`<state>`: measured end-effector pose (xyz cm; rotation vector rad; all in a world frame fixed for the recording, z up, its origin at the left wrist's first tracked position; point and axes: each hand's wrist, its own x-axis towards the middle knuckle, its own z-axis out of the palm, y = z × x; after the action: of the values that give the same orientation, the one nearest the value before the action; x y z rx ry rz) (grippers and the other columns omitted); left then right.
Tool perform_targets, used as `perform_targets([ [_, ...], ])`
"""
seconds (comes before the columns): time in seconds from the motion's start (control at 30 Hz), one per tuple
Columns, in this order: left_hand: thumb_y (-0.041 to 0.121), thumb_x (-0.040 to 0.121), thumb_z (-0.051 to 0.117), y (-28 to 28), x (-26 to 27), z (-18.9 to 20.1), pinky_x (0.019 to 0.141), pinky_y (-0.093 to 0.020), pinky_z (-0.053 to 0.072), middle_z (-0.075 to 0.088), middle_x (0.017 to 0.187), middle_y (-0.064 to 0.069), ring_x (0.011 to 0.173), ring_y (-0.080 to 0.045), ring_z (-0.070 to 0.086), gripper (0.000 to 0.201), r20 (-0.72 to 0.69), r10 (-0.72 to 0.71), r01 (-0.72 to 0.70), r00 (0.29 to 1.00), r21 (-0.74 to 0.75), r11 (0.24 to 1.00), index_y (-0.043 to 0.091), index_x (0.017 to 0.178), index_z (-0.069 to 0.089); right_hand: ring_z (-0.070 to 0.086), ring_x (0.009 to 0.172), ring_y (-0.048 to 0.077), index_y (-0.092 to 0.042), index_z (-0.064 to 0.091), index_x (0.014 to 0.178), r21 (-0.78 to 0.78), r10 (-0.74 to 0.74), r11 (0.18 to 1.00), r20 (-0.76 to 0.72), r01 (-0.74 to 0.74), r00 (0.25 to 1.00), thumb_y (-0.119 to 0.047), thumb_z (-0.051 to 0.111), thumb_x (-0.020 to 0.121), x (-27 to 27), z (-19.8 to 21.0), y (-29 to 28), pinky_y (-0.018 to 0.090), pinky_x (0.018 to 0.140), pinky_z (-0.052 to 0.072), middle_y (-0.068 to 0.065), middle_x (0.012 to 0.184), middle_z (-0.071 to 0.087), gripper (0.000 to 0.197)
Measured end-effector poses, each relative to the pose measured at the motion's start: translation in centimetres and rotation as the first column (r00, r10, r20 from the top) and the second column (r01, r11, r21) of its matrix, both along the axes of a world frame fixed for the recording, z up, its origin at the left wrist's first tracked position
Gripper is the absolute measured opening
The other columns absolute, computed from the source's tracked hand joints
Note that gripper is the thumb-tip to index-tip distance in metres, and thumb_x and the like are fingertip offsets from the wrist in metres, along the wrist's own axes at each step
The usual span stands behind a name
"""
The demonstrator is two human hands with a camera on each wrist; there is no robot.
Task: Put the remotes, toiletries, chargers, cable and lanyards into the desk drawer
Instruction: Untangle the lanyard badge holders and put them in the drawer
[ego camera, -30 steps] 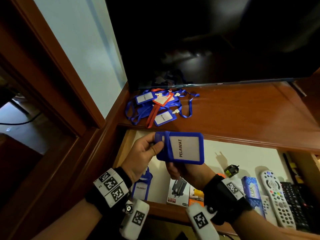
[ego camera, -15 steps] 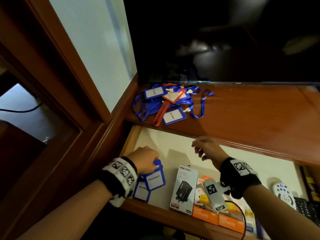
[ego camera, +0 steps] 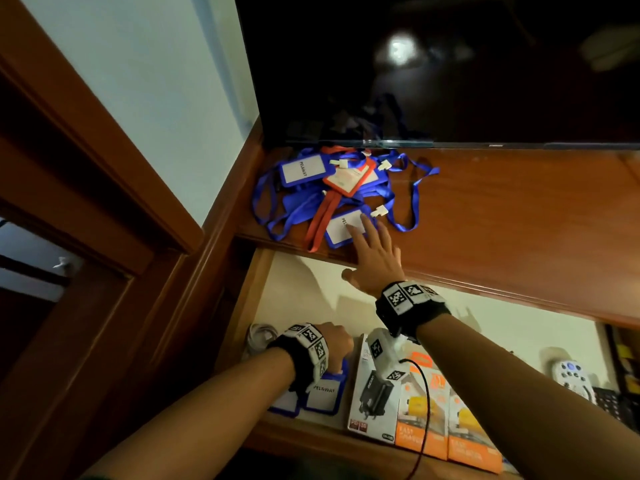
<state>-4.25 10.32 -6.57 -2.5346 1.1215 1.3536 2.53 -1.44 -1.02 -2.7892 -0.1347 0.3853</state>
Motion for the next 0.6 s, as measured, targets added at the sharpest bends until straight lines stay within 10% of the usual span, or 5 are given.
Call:
perform_targets([
  [0.2,0.027,0.082,0.069,-0.2,-0.1,-1.9,0.073,-0.039,0.054,0.064,0.091,-0.017,0.081,-0.036,0.063,0.023,-0.066,-0.011,0.012,0.998,0.009,1.0,0.005,0.086,0.063,-0.002,0.147,0.023,-0.026,0.004,0.151,-0.136,0.125,0.984,0.049,-0.118,0.991,-0.039,0.069,0.074,-1.0,-1.3,-1.4,0.051,0.111,0.02,-0.006,0.16,0.001,0.102],
  [0.37,0.029,0.081,0.07,-0.1,-0.5,-3.1,0.073,-0.041,0.056,0.065,0.088,-0.019,0.079,-0.037,0.065,0.026,-0.023,0.087,-0.087,0.996,-0.006,0.996,0.005,0.077,0.062,0.045,0.118,0.03,-0.02,0.053,0.129,-0.212,0.122,0.976,0.324,-0.054,0.938,-0.018,0.077,0.058,-2.3,-2.5,-3.4,0.045,0.081,0.042,0.004,0.13,0.053,0.075],
  [0.6,0.048,0.076,0.072,0.9,-0.9,-3.7,0.078,-0.038,0.05,0.058,0.11,-0.013,0.096,-0.034,0.06,0.05,0.118,0.189,-0.185,0.975,-0.041,0.982,0.007,0.104,0.064,0.05,0.113,0.037,-0.02,0.067,0.104,-0.087,-0.012,0.995,0.419,0.053,0.908,-0.004,0.071,0.066,-2.6,-1.4,-4.9,0.048,0.074,0.039,0.009,0.119,0.059,0.041],
])
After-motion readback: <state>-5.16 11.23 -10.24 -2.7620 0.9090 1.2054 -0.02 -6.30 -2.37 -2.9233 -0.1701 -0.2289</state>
